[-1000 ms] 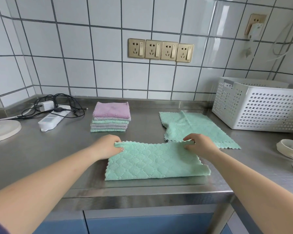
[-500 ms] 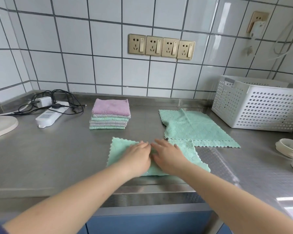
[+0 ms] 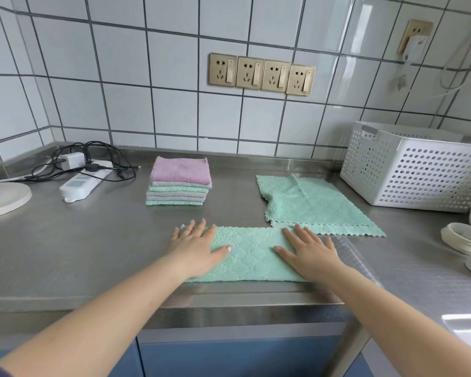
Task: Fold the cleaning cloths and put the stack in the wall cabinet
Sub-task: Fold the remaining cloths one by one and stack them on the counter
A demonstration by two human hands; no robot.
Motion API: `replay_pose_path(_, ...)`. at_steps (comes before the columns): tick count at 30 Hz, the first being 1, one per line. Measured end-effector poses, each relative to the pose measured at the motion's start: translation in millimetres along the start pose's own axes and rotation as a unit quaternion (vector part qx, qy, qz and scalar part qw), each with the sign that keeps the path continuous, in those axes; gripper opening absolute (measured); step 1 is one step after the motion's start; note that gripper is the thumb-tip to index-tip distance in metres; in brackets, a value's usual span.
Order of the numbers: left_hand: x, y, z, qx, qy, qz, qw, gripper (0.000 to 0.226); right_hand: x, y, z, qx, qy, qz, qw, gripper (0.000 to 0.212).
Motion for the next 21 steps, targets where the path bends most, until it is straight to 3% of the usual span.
replay_pose_path(2, -2, -2, 1, -0.008, 0.002, 0.001, 1.0, 0.075, 0, -1, -1, -0.003, 0.008, 0.006, 1.0, 0.077)
replay_pose_path(4, -8, -7, 4, -0.068, 0.041, -0.002, 0.997, 0.065, 4, -4, -3, -0.031, -0.008, 0.015, 0.999, 0.071)
replay_pose_path(8, -37, -19, 29, -0.18, 0.189, 0.025, 0.965, 0.042, 30, -12, -5, -0.116, -0.138, -0.047, 0.982, 0.038)
replay_pose_path(10, -51, -22, 41, -0.192, 0.219, 0.008, 0.957, 0.037, 49, -12, -9, -0.11, -0.179, -0.09, 0.974, 0.037)
replay_pose_path(14, -63, -18, 46, -0.172, 0.216, -0.033, 0.961, 0.028, 70, -10, -17, -0.061, -0.209, -0.084, 0.972, 0.037)
replay_pose_path(18, -59, -16, 46, -0.21, 0.207, -0.078, 0.952, 0.016, 72, -11, -18, -0.041, -0.197, -0.072, 0.977, 0.034)
replay_pose_path(21, -44, -15, 51, -0.172, 0.18, -0.052, 0.967, 0.02, 68, -11, -18, -0.039, -0.197, -0.053, 0.978, 0.038)
Point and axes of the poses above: each hand's wrist, its own z-axis away from the middle knuckle, its own y-axis out of the palm, x = y × z, the point moved 2 cm from there along -z, towards the middle knuckle, and after that the axes turned 9 degrees about -z, right-handed, at the moved point
